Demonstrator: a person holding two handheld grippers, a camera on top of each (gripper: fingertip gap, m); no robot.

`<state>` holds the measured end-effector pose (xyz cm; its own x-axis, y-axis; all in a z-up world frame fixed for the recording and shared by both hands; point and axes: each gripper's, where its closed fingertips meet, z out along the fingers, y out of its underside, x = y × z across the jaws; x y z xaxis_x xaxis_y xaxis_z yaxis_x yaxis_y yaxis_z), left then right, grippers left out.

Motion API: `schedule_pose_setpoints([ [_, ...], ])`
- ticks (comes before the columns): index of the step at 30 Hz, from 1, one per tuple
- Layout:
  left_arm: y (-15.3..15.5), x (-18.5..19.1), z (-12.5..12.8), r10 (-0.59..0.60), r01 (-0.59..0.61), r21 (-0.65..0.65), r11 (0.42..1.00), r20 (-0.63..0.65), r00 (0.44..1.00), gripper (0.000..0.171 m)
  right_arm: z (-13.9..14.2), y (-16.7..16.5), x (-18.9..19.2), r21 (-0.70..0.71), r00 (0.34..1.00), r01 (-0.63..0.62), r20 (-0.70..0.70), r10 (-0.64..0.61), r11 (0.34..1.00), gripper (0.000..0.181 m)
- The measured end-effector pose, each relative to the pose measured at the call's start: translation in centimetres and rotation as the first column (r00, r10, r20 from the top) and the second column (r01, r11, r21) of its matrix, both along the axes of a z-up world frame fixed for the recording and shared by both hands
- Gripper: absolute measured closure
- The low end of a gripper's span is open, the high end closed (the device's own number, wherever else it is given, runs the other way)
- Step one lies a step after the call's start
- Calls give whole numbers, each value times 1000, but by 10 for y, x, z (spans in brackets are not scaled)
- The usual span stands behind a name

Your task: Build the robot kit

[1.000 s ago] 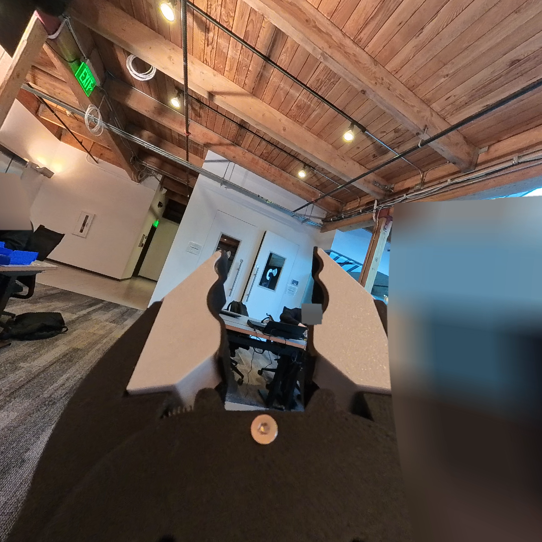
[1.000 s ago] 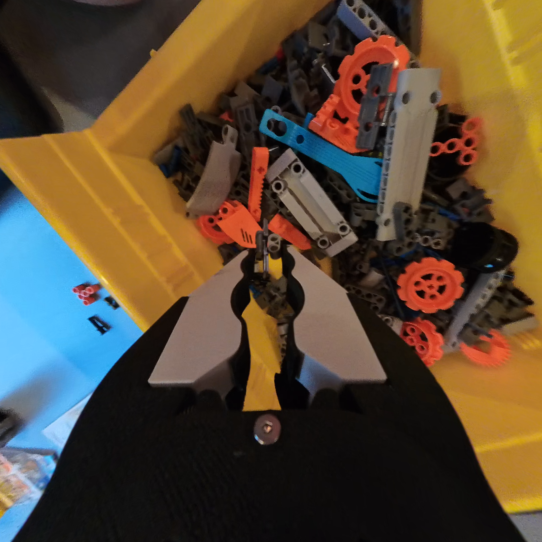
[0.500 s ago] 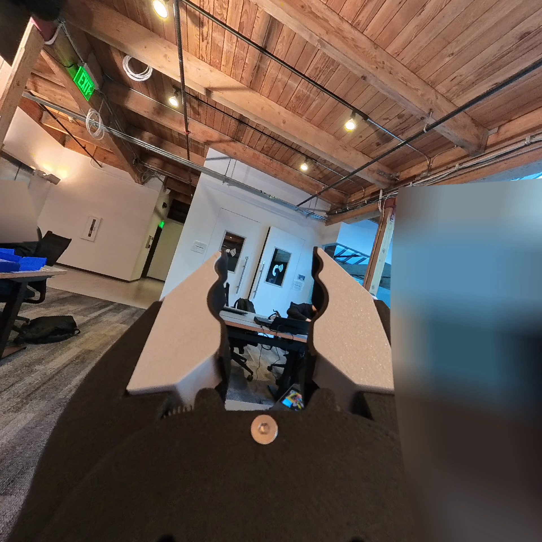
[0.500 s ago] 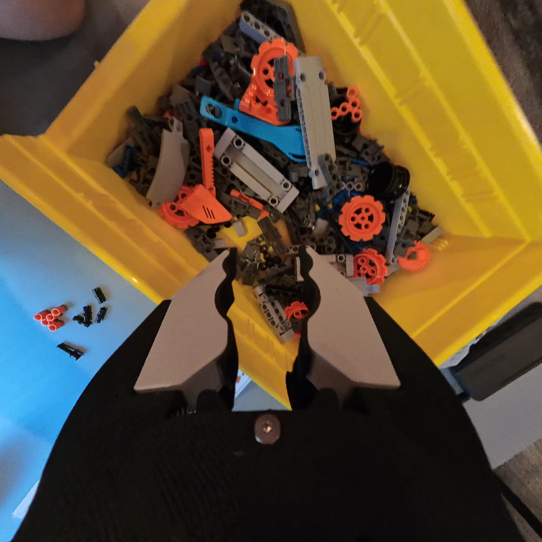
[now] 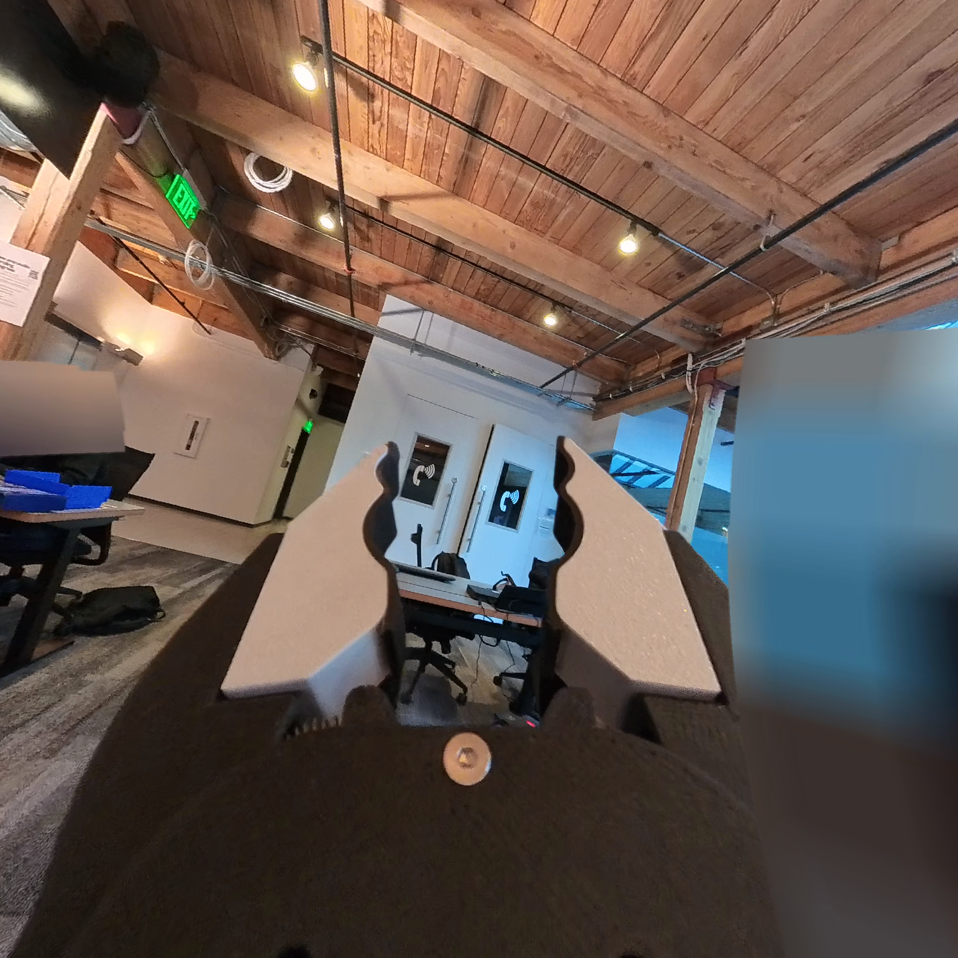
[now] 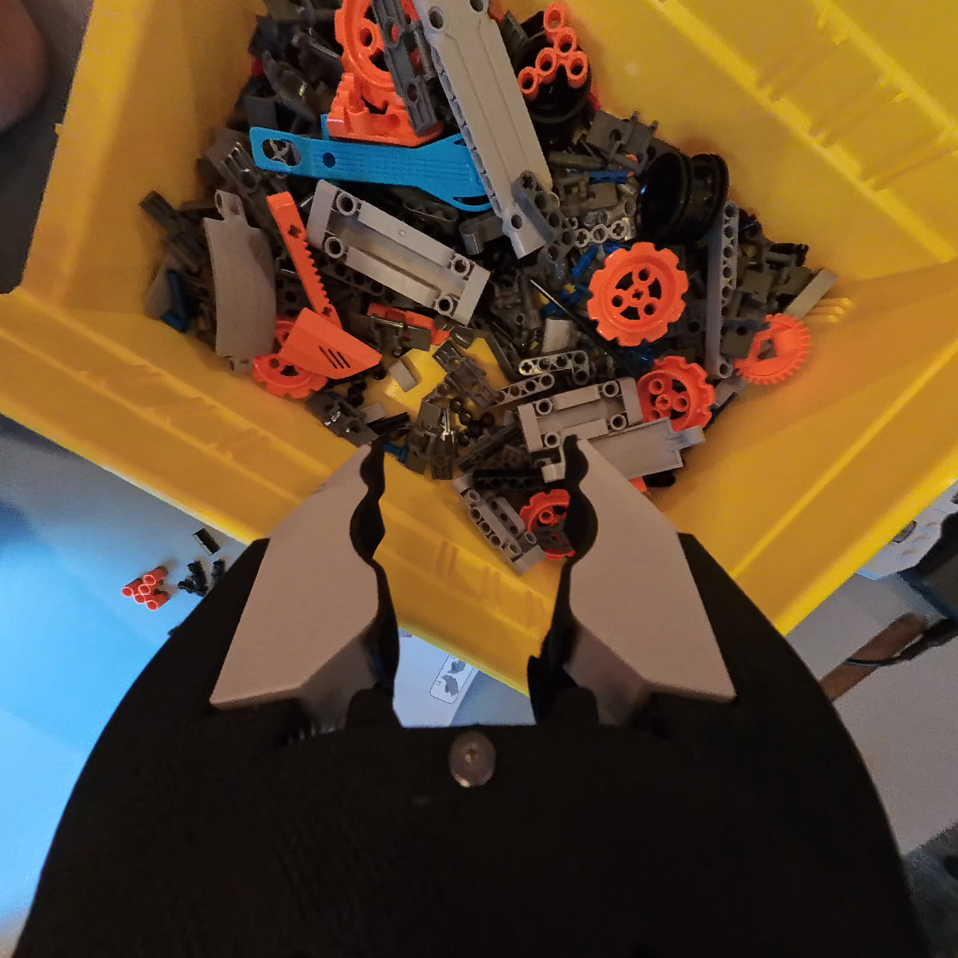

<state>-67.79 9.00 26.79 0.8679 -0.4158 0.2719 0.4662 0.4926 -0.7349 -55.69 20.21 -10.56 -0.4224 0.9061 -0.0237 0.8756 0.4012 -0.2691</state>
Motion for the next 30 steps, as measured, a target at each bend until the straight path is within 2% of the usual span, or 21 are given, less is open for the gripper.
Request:
schedule_pose_setpoints([
  [2, 5, -6, -5, 36, -36, -37, 999, 2, 999, 110, 0, 4, -2, 40, 999, 32, 7, -33, 999, 109],
  [3, 11, -11, -10, 64, -63, -81, 995, 6, 998, 101, 0, 8, -2, 64, 998, 53, 22, -54, 997, 108],
  [4, 17, -17, -17, 96, -95, -142, 985, 4, 995, 90, -1, 11, -1, 81, 996, 68, 45, -71, 994, 107],
  [6, 30, -26, -35, 159, -166, -271, 948, -48, 986, 86, -2, 22, 3, 131, 984, 130, 102, -143, 983, 101],
  [9, 50, -43, -67, 247, -290, -458, 840, -154, 957, 84, -8, 36, 6, 187, 947, 223, 190, -258, 957, 93],
  [12, 65, -56, -104, 261, -381, -612, 693, -280, 924, 90, -18, 43, 20, 247, 873, 291, 327, -362, 924, 83],
  [14, 72, -57, -125, 232, -414, -680, 605, -347, 909, 95, -24, 35, 28, 235, 812, 341, 415, -411, 910, 74],
  [16, 78, -55, -144, 180, -426, -732, 532, -394, 901, 98, -28, 32, 30, 245, 778, 374, 443, -446, 895, 71],
  [18, 81, -48, -171, 77, -414, -798, 438, -426, 901, 106, -30, 36, 30, 280, 757, 386, 449, -475, 879, 71],
  [20, 81, -38, -206, -58, -396, -863, 314, -434, 899, 110, -30, 33, 28, 268, 743, 411, 455, -491, 871, 68],
  [22, 78, -30, -237, -172, -399, -898, 186, -430, 886, 107, -30, 32, 25, 257, 734, 434, 455, -504, 864, 65],
  [24, 75, -23, -254, -264, -412, -905, 111, -426, 865, 100, -33, 27, 23, 240, 736, 444, 451, -504, 863, 58],
  [26, 78, -15, -255, -288, -400, -910, 113, -415, 863, 106, -34, 26, 24, 258, 746, 420, 448, -493, 870, 55],
  [30, 83, -20, -232, -207, -390, -897, 210, -430, 879, 106, -36, 31, 25, 321, 762, 364, 437, -478, 874, 54],
])
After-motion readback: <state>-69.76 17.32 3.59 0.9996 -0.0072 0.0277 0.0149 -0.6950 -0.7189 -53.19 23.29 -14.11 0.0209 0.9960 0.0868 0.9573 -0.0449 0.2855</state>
